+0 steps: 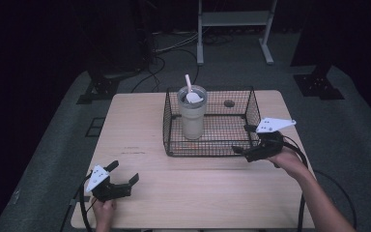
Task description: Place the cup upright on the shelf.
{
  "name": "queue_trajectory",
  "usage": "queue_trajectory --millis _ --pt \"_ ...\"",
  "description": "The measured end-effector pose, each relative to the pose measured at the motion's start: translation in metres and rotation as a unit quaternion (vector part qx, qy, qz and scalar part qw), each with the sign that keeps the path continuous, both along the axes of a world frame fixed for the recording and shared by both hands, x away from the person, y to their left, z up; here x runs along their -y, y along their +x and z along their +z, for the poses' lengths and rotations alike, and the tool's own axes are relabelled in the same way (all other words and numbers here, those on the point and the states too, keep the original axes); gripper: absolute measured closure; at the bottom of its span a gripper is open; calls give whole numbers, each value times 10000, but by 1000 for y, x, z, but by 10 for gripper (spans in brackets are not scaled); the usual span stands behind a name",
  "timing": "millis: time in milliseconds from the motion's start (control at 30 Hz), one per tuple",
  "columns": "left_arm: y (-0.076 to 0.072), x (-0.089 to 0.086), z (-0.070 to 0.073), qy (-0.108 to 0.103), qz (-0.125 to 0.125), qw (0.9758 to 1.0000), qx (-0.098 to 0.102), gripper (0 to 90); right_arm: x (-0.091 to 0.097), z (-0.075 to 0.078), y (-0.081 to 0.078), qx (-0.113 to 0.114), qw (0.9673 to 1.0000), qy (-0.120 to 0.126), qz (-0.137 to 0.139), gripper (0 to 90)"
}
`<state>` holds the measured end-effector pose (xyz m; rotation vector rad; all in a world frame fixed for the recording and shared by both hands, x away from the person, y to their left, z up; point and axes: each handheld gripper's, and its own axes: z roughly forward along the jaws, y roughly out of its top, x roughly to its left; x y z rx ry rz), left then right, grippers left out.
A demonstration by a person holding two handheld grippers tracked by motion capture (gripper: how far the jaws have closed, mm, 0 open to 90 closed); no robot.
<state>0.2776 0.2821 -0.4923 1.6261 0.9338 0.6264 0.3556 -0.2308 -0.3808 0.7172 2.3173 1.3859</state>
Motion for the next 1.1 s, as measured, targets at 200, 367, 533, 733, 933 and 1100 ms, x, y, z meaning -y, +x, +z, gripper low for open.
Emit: queue_trajectory --millis 200,367,533,733,933,1100 --pt "0 0 0 5 2 10000 0 0 5 -4 -8 -12 10000 -8 9 84" --pt "0 0 0 0 2 10000 -2 0 9 -10 -13 -25 10000 28 -15 84" --pt "0 0 0 -1 4 10000 -1 0 13 -15 -20 -35 10000 68 -35 84" --pt "0 1 0 4 8 10000 0 0 19 -21 -28 -33 9999 106 -80 84" --pt "0 1 0 -1 16 10000 -9 0 27 -29 -36 -30 9997 191 -142 84" --pt "0 0 0 -4 25 10000 -16 0 35 -39 -44 -98 9994 269 -207 84"
